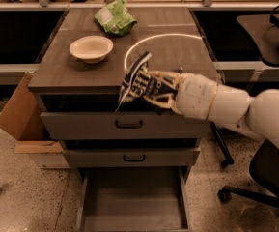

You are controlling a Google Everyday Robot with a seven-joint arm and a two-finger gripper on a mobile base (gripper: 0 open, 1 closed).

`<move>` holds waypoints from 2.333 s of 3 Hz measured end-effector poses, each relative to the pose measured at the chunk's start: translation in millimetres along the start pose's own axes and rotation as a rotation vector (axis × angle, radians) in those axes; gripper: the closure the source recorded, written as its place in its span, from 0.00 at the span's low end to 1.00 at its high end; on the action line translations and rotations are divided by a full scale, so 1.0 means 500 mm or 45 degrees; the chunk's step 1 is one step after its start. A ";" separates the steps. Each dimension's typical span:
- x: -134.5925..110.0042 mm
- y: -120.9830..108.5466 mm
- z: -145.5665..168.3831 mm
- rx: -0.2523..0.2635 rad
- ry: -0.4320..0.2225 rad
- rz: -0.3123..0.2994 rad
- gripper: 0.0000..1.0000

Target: Pick blue chip bag from bottom drawer and place on counter

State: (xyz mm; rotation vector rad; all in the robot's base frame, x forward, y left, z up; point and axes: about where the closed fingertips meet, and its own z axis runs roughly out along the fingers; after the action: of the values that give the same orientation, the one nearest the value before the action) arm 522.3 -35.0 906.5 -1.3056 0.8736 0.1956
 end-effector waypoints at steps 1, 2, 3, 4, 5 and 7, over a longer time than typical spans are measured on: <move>0.011 -0.156 0.062 0.066 0.044 -0.084 1.00; 0.040 -0.235 0.087 0.125 0.096 -0.077 1.00; 0.092 -0.294 0.114 0.144 0.162 -0.012 0.82; 0.157 -0.319 0.132 0.161 0.214 0.071 0.58; 0.212 -0.319 0.135 0.172 0.263 0.145 0.35; 0.270 -0.311 0.142 0.172 0.319 0.235 0.00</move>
Offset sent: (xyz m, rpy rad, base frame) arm 0.1489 -0.0165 0.0988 0.0091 -0.0620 -0.2048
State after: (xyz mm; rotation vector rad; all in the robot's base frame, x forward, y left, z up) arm 736.5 -63.3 935.8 -1.1379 1.2023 0.1163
